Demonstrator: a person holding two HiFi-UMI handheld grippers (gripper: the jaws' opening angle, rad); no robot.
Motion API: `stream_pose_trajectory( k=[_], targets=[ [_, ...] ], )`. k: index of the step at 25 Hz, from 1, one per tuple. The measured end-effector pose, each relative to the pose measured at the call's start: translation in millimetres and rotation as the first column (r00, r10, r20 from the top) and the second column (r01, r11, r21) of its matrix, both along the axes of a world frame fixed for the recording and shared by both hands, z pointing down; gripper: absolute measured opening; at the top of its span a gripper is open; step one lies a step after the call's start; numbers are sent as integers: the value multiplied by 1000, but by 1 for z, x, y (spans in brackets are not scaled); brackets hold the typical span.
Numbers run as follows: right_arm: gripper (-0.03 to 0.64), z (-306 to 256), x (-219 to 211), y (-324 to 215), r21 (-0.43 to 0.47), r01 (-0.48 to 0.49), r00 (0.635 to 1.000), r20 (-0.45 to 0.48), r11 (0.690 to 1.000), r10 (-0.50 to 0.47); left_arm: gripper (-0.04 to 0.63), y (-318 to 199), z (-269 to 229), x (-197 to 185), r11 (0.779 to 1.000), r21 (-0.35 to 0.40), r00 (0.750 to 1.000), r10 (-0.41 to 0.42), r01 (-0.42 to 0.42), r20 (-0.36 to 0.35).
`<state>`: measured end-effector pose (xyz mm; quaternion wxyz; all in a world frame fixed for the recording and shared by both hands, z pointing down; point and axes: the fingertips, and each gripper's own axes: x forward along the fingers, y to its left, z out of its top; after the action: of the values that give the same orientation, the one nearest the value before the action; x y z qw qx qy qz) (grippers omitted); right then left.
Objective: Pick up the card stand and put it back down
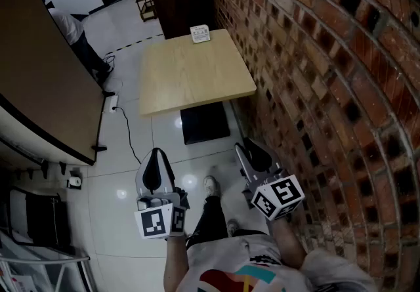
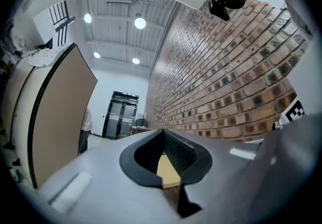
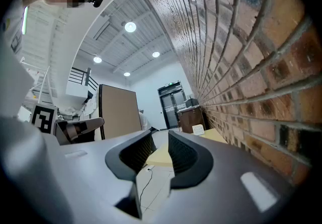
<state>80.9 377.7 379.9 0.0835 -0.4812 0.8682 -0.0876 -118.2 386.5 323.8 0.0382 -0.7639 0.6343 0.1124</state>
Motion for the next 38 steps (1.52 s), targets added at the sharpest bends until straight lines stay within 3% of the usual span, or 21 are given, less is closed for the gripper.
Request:
stream_pose_trajectory(
  k=[8, 22, 28, 34, 36, 38],
  targets=[
    [91, 23, -2, -103, 6, -13, 1000, -8, 1000, 13, 5, -102, 17, -4, 999, 36, 1000, 4, -3, -12],
    [117, -9, -61, -420, 8, -77, 996, -45, 997, 77, 5, -425, -9, -76, 999, 29, 1000, 25, -25, 5],
    [121, 13, -48, -479, -59, -111, 993, -36, 992, 109, 5, -488, -4, -72, 1000, 0, 1000, 15, -15, -11],
    [121, 31, -44, -526, -89, -98, 992, -94, 991, 89, 5, -522, -1, -61, 1000, -17, 1000, 15, -15, -26],
    [174, 37, -47, -557, -95, -89, 990, -121, 991, 77, 5, -531, 2, -60, 1000, -25, 1000, 14, -15, -27],
    [292, 48, -53, -594, -109, -78, 986, -158, 991, 61, 5, -537, 11, -62, 999, -43, 1000, 4, -5, -30]
  ],
)
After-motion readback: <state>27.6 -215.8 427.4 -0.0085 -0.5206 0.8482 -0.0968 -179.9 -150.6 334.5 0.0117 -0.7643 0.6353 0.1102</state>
